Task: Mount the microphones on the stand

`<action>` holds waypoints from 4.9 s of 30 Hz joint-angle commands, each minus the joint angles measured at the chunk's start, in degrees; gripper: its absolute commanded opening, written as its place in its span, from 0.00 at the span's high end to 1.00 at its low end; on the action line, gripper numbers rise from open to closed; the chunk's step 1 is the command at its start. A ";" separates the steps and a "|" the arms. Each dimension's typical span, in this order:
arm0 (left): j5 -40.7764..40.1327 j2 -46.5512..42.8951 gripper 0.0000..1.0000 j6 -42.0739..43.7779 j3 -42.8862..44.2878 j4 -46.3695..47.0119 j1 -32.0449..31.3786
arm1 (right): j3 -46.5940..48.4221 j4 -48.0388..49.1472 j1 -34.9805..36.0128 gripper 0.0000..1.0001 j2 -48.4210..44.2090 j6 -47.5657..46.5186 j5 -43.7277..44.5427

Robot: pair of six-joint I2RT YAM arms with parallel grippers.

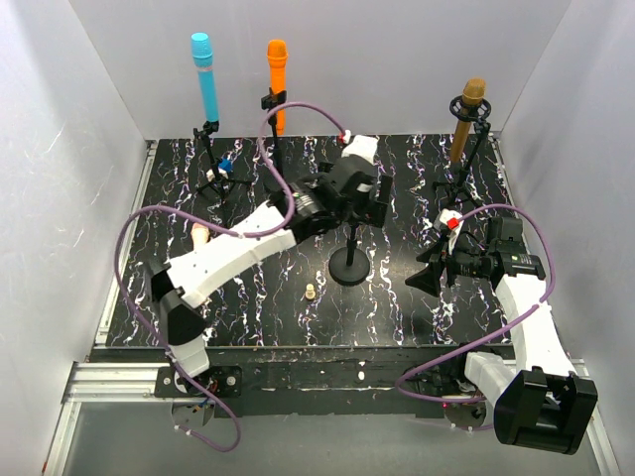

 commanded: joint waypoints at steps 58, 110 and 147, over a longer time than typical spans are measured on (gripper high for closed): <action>39.02 8.51 0.41 36.42 13.93 0.36 10.26 | 0.87 0.26 -0.46 0.17 -1.06 -0.89 -0.94; 13.42 -41.08 0.02 16.20 -51.45 9.77 45.48 | 0.78 -4.14 -9.51 0.17 -4.04 -6.51 -3.58; 17.12 -4.33 0.48 12.33 -52.78 18.83 59.57 | 1.31 -4.31 -9.43 0.17 -5.45 -5.11 -4.55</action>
